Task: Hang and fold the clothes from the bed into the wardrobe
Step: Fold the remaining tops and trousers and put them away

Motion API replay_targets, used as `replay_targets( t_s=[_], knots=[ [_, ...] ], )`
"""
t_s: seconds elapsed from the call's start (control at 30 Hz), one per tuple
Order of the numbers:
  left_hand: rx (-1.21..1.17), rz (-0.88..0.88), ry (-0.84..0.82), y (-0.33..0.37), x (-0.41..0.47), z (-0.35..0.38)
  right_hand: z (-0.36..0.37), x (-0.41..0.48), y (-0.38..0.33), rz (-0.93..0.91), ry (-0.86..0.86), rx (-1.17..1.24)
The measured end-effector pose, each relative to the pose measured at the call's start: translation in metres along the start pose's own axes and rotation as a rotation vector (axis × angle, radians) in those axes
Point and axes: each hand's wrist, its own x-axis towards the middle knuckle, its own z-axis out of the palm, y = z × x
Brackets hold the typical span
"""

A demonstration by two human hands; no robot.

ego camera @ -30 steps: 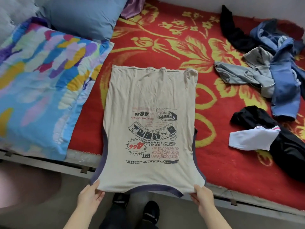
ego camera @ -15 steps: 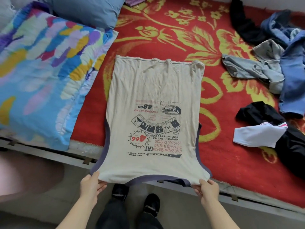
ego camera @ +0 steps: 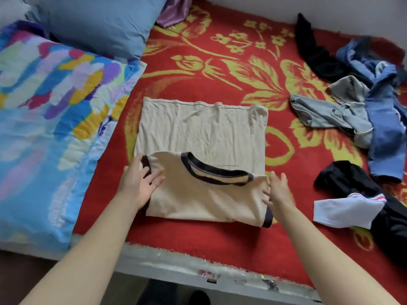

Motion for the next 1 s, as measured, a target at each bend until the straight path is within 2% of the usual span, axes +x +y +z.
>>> replay_targets(
  t_s=[0.03, 0.1, 0.17, 0.27, 0.37, 0.43, 0.53, 0.6, 0.67, 0.77, 0.83, 0.9, 1.0],
  knots=[
    [0.206, 0.025, 0.019, -0.005, 0.009, -0.001, 0.006, 0.002, 0.005, -0.009, -0.010, -0.075],
    [0.726, 0.069, 0.176, -0.025, 0.024, -0.017, 0.013, 0.010, 0.025, 0.003, 0.031, -0.289],
    [1.051, 0.068, 0.341, -0.045, 0.033, -0.040, 0.016, 0.018, 0.049, 0.076, 0.114, -0.449],
    [1.081, -0.045, 0.384, -0.063, 0.053, -0.074, 0.024, 0.030, 0.079, 0.247, 0.232, -0.504],
    [1.231, 0.020, 0.307, -0.071, 0.059, -0.096, 0.025, 0.029, 0.094, 0.318, 0.335, -0.484],
    [1.380, 0.103, 0.332, -0.070, 0.061, -0.097, 0.022, 0.034, 0.096, 0.291, 0.382, -0.481],
    [1.504, 0.249, 0.408, -0.063, 0.064, -0.086, 0.015, 0.047, 0.088, 0.153, 0.394, -0.460],
    [1.539, 0.391, 0.361, -0.059, 0.067, -0.076, 0.011, 0.056, 0.078, 0.055, 0.408, -0.437],
    [1.564, 0.512, 0.270, -0.056, 0.079, -0.064, 0.008, 0.068, 0.067, -0.030, 0.372, -0.495],
    [1.625, 0.586, 0.137, -0.046, 0.110, -0.034, 0.006, 0.093, 0.057, -0.104, 0.237, -0.775],
    [1.633, 0.512, 0.109, -0.043, 0.133, -0.007, 0.006, 0.107, 0.052, -0.095, 0.172, -0.993],
    [1.747, 0.414, 0.128, -0.043, 0.150, 0.016, 0.005, 0.114, 0.047, -0.056, 0.130, -1.163],
    [1.884, 0.362, 0.158, -0.044, 0.164, 0.028, -0.002, 0.125, 0.041, -0.129, 0.084, -1.137]
  ],
)
